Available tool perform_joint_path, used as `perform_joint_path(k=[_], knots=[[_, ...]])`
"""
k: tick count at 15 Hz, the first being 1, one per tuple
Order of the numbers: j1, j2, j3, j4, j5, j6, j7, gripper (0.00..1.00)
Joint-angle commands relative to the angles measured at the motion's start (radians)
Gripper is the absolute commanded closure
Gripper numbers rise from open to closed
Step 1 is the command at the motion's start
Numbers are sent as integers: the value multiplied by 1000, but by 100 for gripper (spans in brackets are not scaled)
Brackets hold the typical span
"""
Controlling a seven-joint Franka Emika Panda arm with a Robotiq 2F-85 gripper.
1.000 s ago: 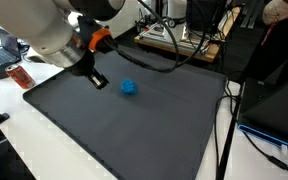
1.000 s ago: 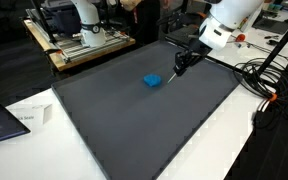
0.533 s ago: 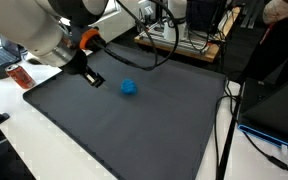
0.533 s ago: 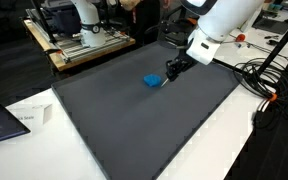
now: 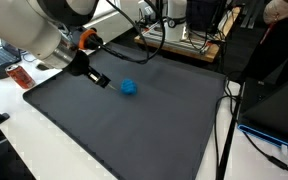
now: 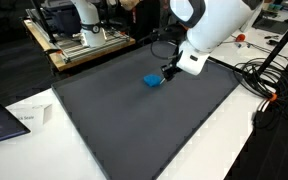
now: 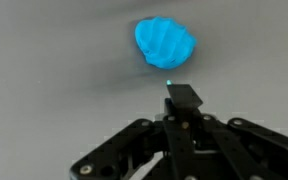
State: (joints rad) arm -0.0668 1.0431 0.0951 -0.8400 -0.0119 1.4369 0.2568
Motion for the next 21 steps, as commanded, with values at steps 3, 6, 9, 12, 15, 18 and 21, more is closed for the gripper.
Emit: perform_joint_path(k=[3, 6, 9, 12, 15, 18, 21], knots=[[-63, -61, 43, -116, 76, 87, -64, 97], [-93, -82, 52, -166, 99, 127, -90, 97], [-121, -124, 60, -249, 118, 179, -113, 97], [-150, -187, 68, -364, 143, 248, -142, 97], [-147, -262, 19, -492, 229, 320, -203, 97], [-163, -336, 3, -620, 306, 417, -273, 97], [-186, -403, -6, -741, 380, 483, -351, 97]])
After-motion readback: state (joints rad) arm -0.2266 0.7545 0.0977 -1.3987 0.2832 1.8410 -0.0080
